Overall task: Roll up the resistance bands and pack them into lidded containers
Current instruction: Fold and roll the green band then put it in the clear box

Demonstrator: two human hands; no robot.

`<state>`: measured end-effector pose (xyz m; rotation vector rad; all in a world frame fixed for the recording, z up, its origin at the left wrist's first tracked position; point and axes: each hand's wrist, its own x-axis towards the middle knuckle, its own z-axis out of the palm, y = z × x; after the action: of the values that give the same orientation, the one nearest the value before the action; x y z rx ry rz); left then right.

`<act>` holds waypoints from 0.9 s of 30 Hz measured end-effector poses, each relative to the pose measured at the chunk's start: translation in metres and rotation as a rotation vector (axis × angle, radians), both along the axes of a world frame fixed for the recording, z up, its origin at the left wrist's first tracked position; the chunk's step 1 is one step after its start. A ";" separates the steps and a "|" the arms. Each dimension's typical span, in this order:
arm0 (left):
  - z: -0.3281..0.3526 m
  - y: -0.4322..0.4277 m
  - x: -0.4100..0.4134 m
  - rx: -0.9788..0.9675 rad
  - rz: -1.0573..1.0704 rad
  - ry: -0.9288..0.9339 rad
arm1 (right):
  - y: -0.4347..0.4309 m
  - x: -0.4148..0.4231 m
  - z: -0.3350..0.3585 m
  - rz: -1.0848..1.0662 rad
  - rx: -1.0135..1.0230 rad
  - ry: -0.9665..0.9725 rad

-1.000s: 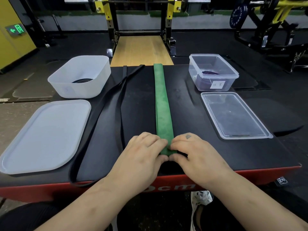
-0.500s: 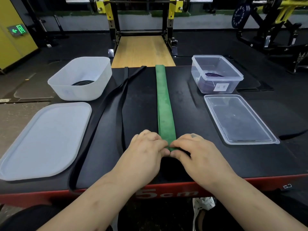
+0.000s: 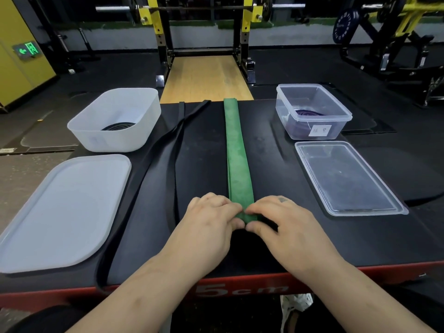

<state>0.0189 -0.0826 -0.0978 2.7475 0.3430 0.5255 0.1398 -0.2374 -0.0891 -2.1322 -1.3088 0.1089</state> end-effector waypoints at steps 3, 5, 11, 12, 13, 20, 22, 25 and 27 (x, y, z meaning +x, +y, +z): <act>0.003 -0.003 -0.001 -0.020 0.021 0.017 | 0.006 0.005 -0.002 -0.052 0.023 0.043; 0.003 -0.004 -0.004 -0.023 0.014 0.001 | 0.009 0.009 -0.003 -0.074 0.025 0.050; -0.001 0.002 0.005 -0.015 0.069 -0.022 | 0.010 0.007 -0.002 -0.012 -0.058 -0.030; -0.001 0.002 0.006 0.000 0.069 -0.007 | 0.010 0.007 -0.002 -0.024 -0.056 -0.017; 0.000 0.002 0.006 0.009 0.064 0.007 | 0.010 0.008 -0.001 -0.035 -0.047 0.000; 0.002 0.001 0.007 -0.035 0.032 0.020 | 0.012 0.016 0.000 -0.022 -0.040 0.030; 0.001 0.002 0.009 -0.031 0.056 0.027 | 0.012 0.016 0.000 -0.028 -0.067 0.030; 0.001 0.000 0.010 -0.054 0.072 0.014 | 0.013 0.016 -0.001 -0.053 -0.087 0.002; 0.002 -0.002 0.008 -0.064 0.073 0.009 | 0.011 0.014 0.001 -0.037 -0.078 -0.007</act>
<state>0.0267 -0.0848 -0.0958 2.6849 0.4558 0.5125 0.1539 -0.2263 -0.0880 -2.2231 -1.2883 0.1395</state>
